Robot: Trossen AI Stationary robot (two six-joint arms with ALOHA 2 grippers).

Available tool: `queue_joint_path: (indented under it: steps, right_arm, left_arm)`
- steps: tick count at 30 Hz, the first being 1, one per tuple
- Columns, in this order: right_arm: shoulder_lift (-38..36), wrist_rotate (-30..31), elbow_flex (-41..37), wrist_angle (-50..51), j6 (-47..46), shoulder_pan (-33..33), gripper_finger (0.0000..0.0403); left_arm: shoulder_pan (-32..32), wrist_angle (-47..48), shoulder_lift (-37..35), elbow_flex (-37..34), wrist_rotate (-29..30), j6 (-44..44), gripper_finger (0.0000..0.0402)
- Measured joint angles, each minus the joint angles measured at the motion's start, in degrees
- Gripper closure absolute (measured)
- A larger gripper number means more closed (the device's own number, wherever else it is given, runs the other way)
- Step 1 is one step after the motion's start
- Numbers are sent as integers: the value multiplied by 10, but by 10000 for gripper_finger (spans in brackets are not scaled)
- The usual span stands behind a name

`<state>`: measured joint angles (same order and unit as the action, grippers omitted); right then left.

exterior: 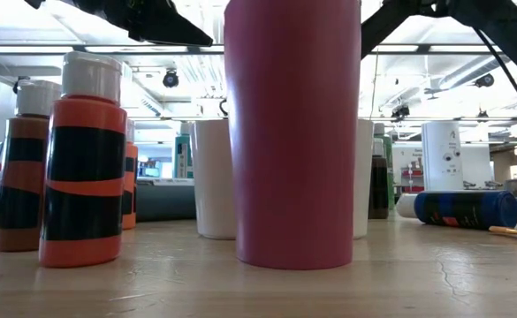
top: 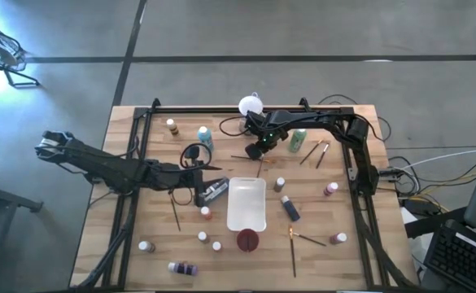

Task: Pick & Place Paint Supplies
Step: Put the gold paint brush into the red cup

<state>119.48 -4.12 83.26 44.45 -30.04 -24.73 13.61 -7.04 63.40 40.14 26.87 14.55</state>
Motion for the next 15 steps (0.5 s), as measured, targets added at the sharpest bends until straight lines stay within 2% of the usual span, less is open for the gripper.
queue_joint_path:
  steps: [7,15]
  right_arm:
    - [-8,-4,1,2,0,0,395]
    - [-73,11,15,7,6,1,395]
  left_arm:
    - [0,0,0,0,0,0,250]
    - [0,0,0,0,0,0,250]
